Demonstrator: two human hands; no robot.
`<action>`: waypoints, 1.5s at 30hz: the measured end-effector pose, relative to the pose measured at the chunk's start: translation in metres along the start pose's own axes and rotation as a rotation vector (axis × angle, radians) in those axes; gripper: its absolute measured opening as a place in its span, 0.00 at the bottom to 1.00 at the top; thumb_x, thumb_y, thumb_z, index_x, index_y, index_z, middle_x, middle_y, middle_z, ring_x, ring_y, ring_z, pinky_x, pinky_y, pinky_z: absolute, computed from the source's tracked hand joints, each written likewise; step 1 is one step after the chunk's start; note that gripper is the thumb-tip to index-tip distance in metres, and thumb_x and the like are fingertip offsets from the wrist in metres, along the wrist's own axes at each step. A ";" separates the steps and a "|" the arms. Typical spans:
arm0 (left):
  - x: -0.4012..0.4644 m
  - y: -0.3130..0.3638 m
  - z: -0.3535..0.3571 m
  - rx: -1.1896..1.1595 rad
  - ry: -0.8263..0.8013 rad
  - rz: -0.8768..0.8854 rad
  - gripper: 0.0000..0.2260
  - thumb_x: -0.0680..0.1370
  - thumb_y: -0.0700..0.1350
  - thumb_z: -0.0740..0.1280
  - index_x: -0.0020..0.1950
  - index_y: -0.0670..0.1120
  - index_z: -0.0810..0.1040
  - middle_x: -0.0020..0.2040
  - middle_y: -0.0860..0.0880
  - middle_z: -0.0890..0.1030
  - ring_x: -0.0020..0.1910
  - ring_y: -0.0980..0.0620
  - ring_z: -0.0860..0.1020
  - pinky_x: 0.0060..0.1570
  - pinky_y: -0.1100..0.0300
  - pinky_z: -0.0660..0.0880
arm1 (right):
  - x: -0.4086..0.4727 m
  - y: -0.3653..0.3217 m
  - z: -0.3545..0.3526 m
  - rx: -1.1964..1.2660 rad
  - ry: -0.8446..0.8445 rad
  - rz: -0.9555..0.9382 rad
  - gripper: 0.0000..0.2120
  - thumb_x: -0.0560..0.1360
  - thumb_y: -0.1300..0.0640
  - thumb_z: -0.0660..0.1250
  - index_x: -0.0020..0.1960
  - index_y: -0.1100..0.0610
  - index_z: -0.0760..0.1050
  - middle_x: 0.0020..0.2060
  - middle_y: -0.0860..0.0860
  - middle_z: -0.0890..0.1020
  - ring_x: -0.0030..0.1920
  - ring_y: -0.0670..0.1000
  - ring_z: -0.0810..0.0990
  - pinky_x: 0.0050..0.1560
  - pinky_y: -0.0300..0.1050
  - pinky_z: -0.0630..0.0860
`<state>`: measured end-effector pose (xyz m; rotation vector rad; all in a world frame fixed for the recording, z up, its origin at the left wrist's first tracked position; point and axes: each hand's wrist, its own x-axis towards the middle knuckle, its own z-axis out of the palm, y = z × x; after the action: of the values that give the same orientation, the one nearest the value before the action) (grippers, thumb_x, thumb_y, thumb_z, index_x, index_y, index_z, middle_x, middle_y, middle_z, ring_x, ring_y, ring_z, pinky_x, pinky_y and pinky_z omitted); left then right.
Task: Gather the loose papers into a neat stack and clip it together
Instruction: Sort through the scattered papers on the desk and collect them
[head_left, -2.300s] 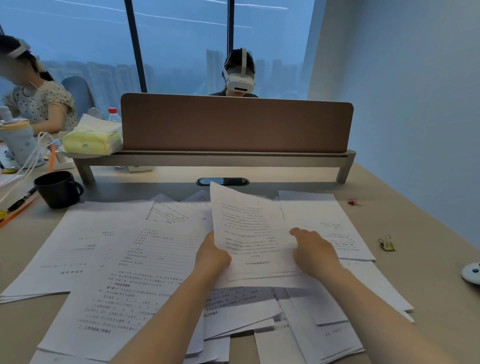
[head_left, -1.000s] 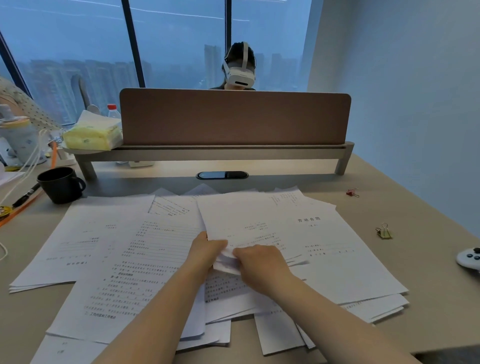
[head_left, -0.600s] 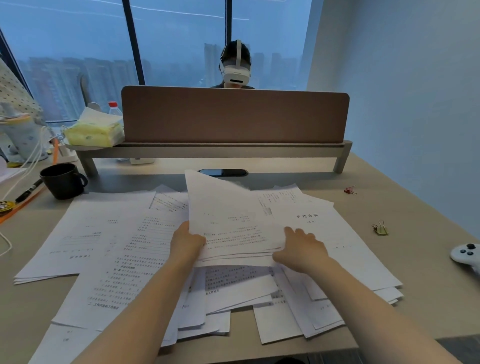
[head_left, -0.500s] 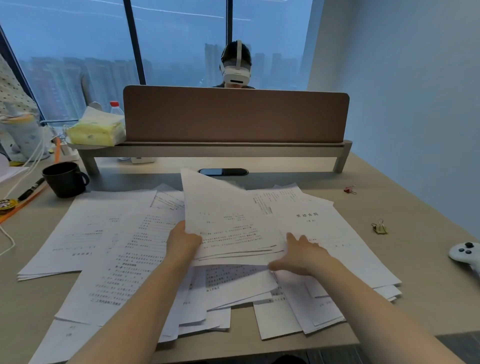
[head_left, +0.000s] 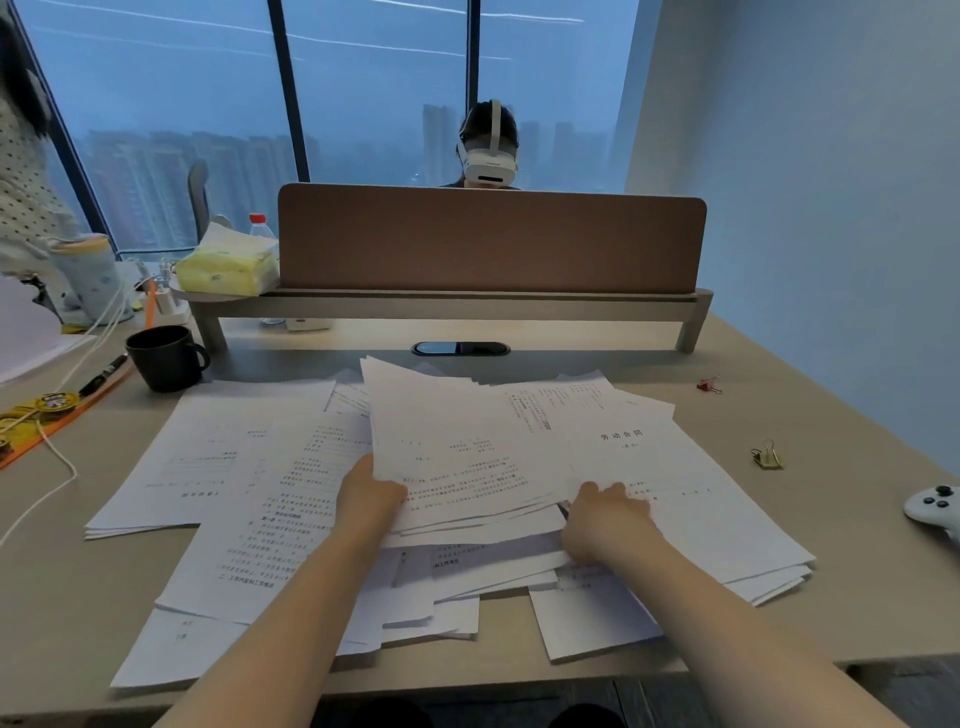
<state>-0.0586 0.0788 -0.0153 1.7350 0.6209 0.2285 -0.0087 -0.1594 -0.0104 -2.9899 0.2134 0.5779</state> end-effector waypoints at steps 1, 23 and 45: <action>-0.001 -0.001 -0.001 0.000 0.000 0.000 0.20 0.74 0.30 0.60 0.62 0.46 0.74 0.52 0.47 0.78 0.51 0.45 0.76 0.50 0.53 0.74 | -0.001 0.000 -0.003 0.011 0.015 -0.014 0.27 0.67 0.51 0.63 0.64 0.57 0.68 0.61 0.58 0.72 0.61 0.63 0.71 0.60 0.57 0.73; -0.017 0.002 -0.003 -0.126 -0.098 -0.013 0.21 0.73 0.30 0.57 0.60 0.49 0.73 0.48 0.49 0.80 0.47 0.47 0.80 0.42 0.54 0.79 | -0.030 -0.088 -0.039 0.301 0.236 -0.373 0.12 0.78 0.61 0.57 0.58 0.61 0.74 0.54 0.56 0.80 0.44 0.55 0.73 0.42 0.46 0.69; 0.003 0.009 0.008 -0.161 -0.206 -0.197 0.19 0.68 0.33 0.69 0.59 0.42 0.80 0.48 0.41 0.84 0.48 0.40 0.82 0.49 0.45 0.81 | -0.017 -0.109 -0.005 0.614 -0.062 -0.487 0.14 0.75 0.63 0.63 0.59 0.63 0.78 0.56 0.58 0.81 0.57 0.59 0.79 0.57 0.51 0.76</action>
<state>-0.0496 0.0728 -0.0092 1.5078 0.6004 -0.0376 -0.0055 -0.0500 0.0071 -2.3006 -0.2868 0.4405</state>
